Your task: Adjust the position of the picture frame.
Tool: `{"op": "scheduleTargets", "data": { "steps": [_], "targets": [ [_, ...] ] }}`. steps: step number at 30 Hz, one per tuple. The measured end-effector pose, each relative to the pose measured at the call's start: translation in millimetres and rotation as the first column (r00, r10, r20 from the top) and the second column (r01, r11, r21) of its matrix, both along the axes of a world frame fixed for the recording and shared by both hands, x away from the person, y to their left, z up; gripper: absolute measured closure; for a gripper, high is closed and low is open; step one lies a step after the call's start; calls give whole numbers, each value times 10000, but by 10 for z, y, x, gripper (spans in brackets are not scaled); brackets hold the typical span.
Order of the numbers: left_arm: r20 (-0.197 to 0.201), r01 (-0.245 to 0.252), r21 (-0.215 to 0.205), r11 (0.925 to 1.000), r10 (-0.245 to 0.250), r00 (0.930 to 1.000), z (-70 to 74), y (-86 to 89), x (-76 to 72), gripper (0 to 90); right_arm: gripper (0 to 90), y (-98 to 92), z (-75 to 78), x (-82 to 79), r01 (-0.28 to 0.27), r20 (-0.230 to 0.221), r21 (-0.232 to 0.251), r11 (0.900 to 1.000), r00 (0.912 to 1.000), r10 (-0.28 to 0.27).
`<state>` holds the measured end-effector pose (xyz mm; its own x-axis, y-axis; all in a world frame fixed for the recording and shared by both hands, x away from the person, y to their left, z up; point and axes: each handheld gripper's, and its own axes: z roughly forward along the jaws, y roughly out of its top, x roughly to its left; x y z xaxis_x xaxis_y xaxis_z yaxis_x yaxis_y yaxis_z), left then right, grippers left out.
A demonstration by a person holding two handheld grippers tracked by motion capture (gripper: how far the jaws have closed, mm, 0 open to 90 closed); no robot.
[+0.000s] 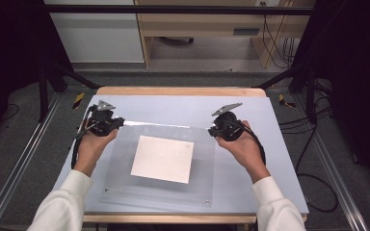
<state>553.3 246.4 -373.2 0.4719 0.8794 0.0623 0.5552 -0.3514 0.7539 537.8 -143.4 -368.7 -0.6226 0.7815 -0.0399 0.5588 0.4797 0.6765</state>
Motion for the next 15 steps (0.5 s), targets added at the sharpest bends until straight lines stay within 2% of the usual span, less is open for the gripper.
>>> {"op": "scheduleTargets", "data": {
  "steps": [8, 15],
  "targets": [
    [-143, 82, -22, 10000, -83, 9999, -12, -265, -48, 845, 828, -259, 40, -27, 176, -116, -272, 9995, 9998, -179],
    [-225, 329, 150, 9993, -325, 9992, -18, -410, -86, 842, 828, -411, 32, 7, 468, -279, -273, 9985, 9985, -475]
  ]
}}
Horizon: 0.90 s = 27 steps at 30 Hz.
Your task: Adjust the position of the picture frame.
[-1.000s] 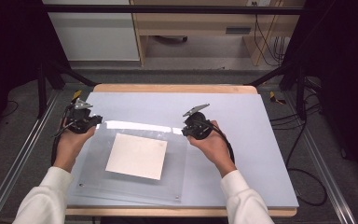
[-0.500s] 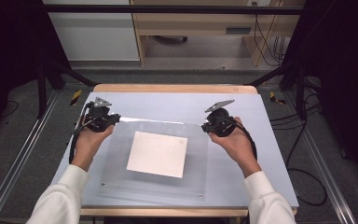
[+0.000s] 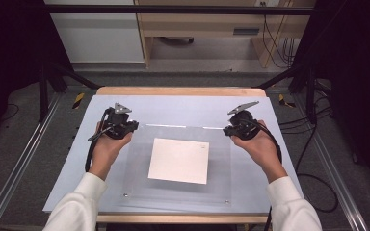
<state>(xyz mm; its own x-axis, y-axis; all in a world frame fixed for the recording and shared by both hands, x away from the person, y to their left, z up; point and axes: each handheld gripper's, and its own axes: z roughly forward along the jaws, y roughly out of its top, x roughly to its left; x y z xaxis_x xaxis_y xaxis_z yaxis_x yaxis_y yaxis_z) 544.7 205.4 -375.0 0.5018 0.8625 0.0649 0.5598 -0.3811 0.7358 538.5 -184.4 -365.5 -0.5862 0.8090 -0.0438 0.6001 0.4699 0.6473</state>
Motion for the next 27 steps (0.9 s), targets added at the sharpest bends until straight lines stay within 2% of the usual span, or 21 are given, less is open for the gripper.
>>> {"op": "scheduleTargets", "data": {
  "steps": [19, 27],
  "targets": [
    [-206, 114, 188, 9998, -110, 9997, -121, -96, -56, 834, 827, -109, -143, 106, 149, -474, -42, 9999, 9988, -150],
    [-354, 105, 281, 9996, -95, 9993, -172, -69, -4, 831, 827, -76, -212, 199, 206, -751, -43, 9998, 9970, -209]
  ]
}}
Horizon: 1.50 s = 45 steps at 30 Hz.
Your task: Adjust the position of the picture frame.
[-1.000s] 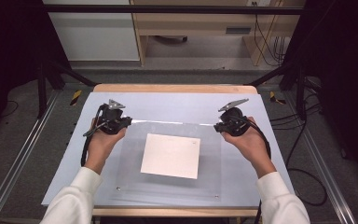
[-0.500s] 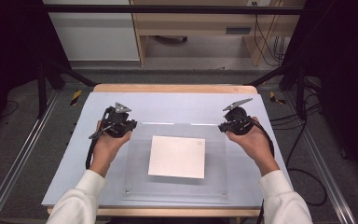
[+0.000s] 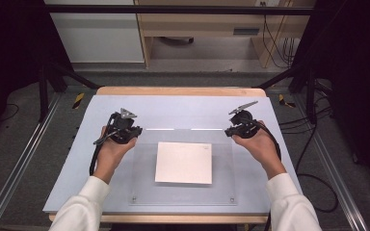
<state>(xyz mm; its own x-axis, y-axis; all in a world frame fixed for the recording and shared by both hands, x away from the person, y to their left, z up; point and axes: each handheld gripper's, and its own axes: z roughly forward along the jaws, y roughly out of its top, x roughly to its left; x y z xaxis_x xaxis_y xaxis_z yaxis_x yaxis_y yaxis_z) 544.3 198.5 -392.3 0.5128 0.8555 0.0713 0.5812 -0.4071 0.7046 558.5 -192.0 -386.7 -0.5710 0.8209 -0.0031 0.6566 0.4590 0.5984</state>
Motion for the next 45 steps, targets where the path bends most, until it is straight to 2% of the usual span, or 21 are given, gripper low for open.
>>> {"op": "scheduleTargets", "data": {
  "steps": [5, 7, 10, 13, 15, 19, 23, 31, 38, 45],
  "targets": [
    [-233, -48, 59, 10000, 49, 9997, -108, 14, 92, 834, 829, 26, -99, 88, -63, -150, -67, 10000, 9999, 62],
    [-285, -106, -32, 9999, 105, 9995, -162, 10, 137, 835, 829, 27, -150, 129, 18, -221, 66, 10000, 9998, -16],
    [-379, -118, 76, 9999, 121, 9992, -239, -3, 196, 839, 829, 16, -249, 192, 149, -253, 306, 9994, 9996, -141],
    [-521, -123, 177, 9998, 132, 9986, -329, -19, 250, 845, 832, 7, -355, 242, 194, -277, 342, 9992, 9994, -185],
    [-625, -89, 84, 9999, 94, 9980, -381, -17, 288, 846, 837, 9, -427, 258, 348, -312, 426, 9985, 9990, -335],
    [-682, -142, -48, 9999, 139, 9976, -462, -23, 339, 846, 844, 12, -527, 266, 599, -91, 501, 9969, 9982, -595],
    [-779, -287, -10, 9996, 285, 9966, -522, -58, 378, 847, 854, 14, -617, 257, 755, 189, 307, 9967, 9969, -761],
    [-770, -377, -193, 9991, 361, 9964, -577, -64, 393, 848, 854, 2, -684, 250, 966, 278, 547, 9938, 9948, -982],
    [-658, -463, -128, 9988, 453, 9968, -594, -83, 387, 847, 855, 31, -709, 201, 1093, 715, 346, 9934, 9912, -1115],
    [-537, -604, -68, 9982, 599, 9968, -604, -92, 363, 845, 853, 35, -721, 215, 1057, 690, 338, 9938, 9918, -1078]
  ]
}}
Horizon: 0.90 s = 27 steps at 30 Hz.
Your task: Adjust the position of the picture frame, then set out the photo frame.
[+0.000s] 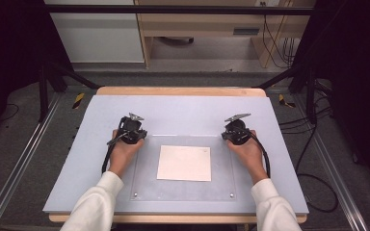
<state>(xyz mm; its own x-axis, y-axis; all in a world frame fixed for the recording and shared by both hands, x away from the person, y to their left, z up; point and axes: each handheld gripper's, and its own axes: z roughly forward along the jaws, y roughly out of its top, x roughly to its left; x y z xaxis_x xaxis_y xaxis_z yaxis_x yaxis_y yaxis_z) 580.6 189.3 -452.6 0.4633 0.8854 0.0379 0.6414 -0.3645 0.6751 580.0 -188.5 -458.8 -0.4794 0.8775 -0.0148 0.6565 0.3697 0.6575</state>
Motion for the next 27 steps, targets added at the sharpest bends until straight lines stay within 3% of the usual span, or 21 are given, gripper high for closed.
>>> {"op": "scheduleTargets", "data": {
  "steps": [4, 7, 11, 14, 18, 20, 21, 22, 24, 25, 27],
  "targets": [
    [109, 25, 10, 10000, -25, 9999, -9, -2, -5, 841, 813, -9, 16, -11, -64, 252, 147, 9999, 9997, 60],
    [642, -58, -90, 9999, 64, 9979, 15, 1, -43, 788, 742, 8, 69, -61, 15, 772, 173, 9998, 9970, -29],
    [1549, -193, -218, 9996, 224, 9877, 77, 5, -148, 596, 603, 27, 124, -172, 140, 1513, 202, 9997, 9883, -169],
    [2087, -101, -275, 9996, 156, 9779, 87, 30, -220, 461, 487, 16, 151, -229, 290, 2104, 148, 9995, 9771, -315],
    [2593, -134, -510, 9986, 262, 9654, 39, 69, -290, 264, 351, 15, 165, -269, 408, 2358, 470, 9981, 9705, -507],
    [2498, -113, -781, 9969, 306, 9678, 25, 77, -326, 181, 303, 33, 177, -280, 448, 2527, 463, 9979, 9660, -551],
    [2604, -91, -801, 9967, 298, 9650, 22, 77, -346, 142, 283, 44, 191, -286, 441, 2609, 446, 9980, 9638, -543],
    [2742, -34, -980, 9952, 303, 9612, 19, 72, -359, 122, 272, 55, 200, -296, 462, 2721, 521, 9976, 9605, -587],
    [2757, 108, -1045, 9945, 186, 9611, 30, 65, -368, 120, 274, 87, 210, -302, 407, 2805, 523, 9978, 9583, -538],
    [2874, 71, -973, 9952, 213, 9576, 25, 49, -364, 139, 327, 105, 209, -306, 314, 2828, 488, 9983, 9582, -439],
    [2833, 12, -815, 9967, 220, 9588, 10, 26, -341, 258, 429, 145, 194, -298, 433, 2915, 230, 9988, 9554, -481]
  ]
}}
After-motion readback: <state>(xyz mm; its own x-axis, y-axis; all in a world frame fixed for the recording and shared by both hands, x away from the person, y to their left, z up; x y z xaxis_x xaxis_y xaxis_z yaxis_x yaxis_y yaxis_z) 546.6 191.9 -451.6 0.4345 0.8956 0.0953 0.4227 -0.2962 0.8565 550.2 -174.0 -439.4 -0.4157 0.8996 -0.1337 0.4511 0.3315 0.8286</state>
